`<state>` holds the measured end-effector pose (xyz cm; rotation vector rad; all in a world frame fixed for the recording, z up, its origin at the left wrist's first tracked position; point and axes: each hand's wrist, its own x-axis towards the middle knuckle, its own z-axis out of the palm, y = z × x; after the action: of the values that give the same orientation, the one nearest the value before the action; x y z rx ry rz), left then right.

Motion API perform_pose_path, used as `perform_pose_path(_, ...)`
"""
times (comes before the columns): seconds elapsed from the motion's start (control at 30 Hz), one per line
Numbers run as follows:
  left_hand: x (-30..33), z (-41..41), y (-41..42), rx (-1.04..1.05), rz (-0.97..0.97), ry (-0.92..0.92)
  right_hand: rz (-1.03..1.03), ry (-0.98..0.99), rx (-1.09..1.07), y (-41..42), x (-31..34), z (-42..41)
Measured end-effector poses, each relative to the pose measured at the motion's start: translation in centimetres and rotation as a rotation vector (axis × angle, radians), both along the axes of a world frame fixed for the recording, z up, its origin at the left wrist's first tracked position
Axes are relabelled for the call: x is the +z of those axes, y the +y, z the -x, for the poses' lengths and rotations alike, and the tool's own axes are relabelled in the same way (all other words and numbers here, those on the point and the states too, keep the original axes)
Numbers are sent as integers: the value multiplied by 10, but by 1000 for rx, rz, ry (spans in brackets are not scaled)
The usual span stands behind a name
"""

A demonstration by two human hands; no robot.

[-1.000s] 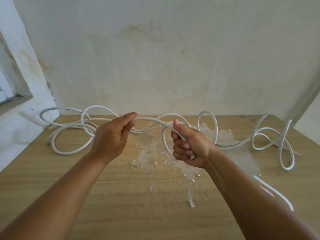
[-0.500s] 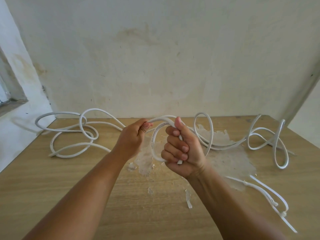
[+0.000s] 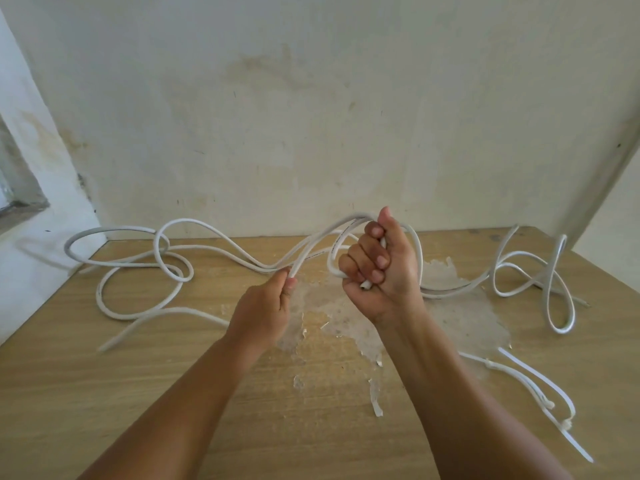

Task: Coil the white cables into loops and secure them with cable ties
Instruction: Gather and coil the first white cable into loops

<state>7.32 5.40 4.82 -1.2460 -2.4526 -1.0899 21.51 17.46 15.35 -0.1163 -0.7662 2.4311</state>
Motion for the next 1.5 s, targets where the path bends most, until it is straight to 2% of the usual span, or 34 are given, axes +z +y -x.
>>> perform_pose_path(0.27,17,-39,12,-159,467,77,-207,-130,-130,22,-14,8)
perform_pose_path(0.4,32,-51,9,-277,604,121,-325,-193,-160,22,-23,12)
perform_pose_path(0.5,38,-59,4,-340,629,155,-401,-309,-206,25,-28,13)
perform_pose_path(0.63,36,-59,0,-412,571,199,-559,-478,-218,24,-33,14)
perform_pose_path(0.73,35,-54,-2,-471,452,233,-659,-521,-182,24,-34,12)
perform_pose_path(0.93,33,-42,-6,-565,86,556,-728,-514,-23,20,-39,3)
perform_pose_path(1.03,43,-37,-5,-539,-75,601,-823,-564,24,20,-42,2)
perform_pose_path(1.17,64,-27,-7,-425,-210,576,-929,-571,77,21,-50,2)
perform_pose_path(1.3,81,-11,-12,-374,-213,469,-992,-509,192,12,-51,-1)
perform_pose_path(1.5,89,4,-8,-448,-225,279,-698,-375,416,-12,-51,-9)
